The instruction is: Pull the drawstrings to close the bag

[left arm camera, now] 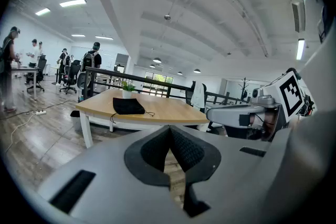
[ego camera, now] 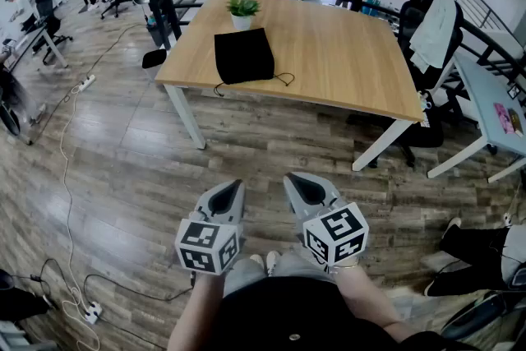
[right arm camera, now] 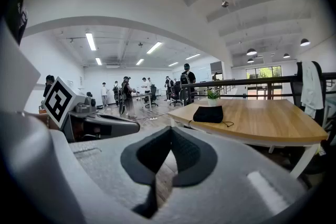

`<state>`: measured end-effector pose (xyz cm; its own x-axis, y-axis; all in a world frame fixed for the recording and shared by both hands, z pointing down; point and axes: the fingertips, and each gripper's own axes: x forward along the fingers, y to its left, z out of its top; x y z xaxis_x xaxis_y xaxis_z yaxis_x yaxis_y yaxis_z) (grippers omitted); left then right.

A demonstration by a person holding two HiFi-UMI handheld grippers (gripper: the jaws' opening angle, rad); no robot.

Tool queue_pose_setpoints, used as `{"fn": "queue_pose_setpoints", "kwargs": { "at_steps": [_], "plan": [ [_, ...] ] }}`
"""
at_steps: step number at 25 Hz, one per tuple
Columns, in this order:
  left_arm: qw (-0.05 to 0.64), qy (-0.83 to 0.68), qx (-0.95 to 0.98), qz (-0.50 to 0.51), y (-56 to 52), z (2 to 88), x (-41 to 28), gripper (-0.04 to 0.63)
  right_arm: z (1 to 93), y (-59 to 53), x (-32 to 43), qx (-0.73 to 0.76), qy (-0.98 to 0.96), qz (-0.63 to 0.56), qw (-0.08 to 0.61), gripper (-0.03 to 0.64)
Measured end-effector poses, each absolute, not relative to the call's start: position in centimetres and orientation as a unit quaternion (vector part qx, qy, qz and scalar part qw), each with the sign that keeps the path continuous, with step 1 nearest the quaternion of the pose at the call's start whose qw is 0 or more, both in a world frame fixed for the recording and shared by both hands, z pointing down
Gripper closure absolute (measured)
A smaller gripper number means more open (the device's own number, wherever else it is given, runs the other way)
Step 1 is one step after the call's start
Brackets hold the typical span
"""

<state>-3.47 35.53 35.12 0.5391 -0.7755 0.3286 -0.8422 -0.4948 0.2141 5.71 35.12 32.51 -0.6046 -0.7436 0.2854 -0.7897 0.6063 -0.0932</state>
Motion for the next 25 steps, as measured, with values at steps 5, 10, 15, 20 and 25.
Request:
{"fn": "queue_pose_setpoints", "kwargs": {
  "at_steps": [5, 10, 15, 20, 25],
  "plan": [
    [0.183, -0.465, 0.860, 0.099, 36.3, 36.1, -2.7, 0.580, 33.5, 36.0, 6.0, 0.427, -0.890, 0.113, 0.114, 0.620],
    [0.187, -0.462, 0.861, 0.100, 36.3, 36.3, -2.2, 0.580, 33.6, 36.1, 6.3, 0.426, -0.890, 0.116, 0.116, 0.620],
    [0.180, -0.460, 0.865, 0.085, 36.0, 35.8, -1.4, 0.580, 33.2, 36.1, 7.0, 0.418, -0.895, 0.121, 0.095, 0.618],
    [0.177, -0.443, 0.878, 0.049, 35.6, 35.0, 0.3, 0.580, 33.1, 35.3, 8.6, 0.418, -0.896, 0.118, 0.085, 0.618],
    [0.171, -0.450, 0.874, 0.066, 35.4, 35.9, 1.7, 0.580, 33.6, 34.7, 9.4, 0.407, -0.902, 0.119, 0.084, 0.618]
  ]
}}
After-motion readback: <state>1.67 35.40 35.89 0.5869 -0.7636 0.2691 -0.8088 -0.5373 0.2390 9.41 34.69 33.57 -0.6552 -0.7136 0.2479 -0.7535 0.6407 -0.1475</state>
